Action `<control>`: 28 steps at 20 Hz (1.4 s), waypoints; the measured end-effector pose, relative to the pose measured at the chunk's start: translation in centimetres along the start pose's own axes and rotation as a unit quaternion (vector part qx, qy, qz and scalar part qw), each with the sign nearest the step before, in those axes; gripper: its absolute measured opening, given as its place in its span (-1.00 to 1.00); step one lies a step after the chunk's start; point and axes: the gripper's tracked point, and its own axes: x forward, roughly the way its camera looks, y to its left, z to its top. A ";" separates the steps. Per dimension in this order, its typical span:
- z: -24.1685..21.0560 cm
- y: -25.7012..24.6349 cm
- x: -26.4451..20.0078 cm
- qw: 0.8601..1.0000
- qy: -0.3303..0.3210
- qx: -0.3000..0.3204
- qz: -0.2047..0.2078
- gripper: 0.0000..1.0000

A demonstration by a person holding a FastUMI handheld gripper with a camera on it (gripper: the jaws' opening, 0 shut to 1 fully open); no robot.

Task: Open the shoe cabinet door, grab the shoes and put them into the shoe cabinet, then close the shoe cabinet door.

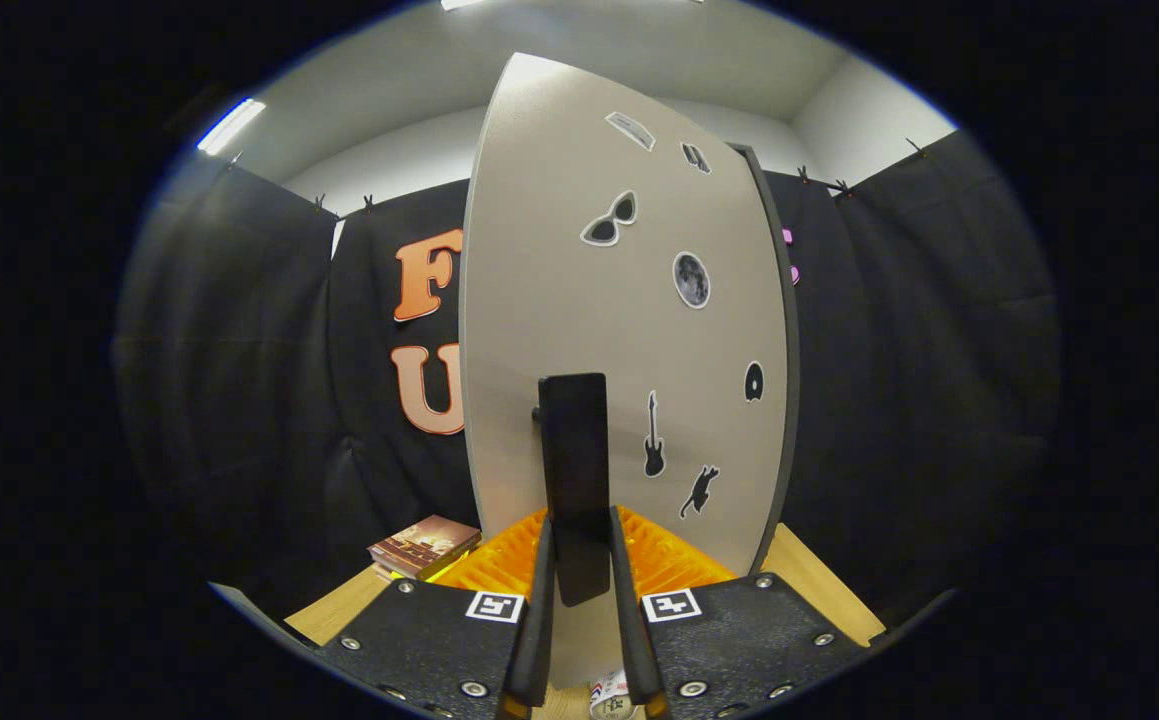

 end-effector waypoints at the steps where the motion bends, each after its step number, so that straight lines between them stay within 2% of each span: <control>1: 0.0 -0.4 -0.3 1.000 0.001 0.005 0.000 -0.41; 15: -0.6 -10.9 -6.1 0.997 -0.004 -0.010 -0.073 -0.42; 22: 0.2 -18.7 -7.5 0.994 -0.027 -0.001 -0.105 -0.43; 24: 0.3 -21.1 -7.6 0.992 -0.033 -0.004 -0.118 -0.51; 28: 0.3 -23.9 -7.6 0.994 -0.028 0.012 -0.102 -0.54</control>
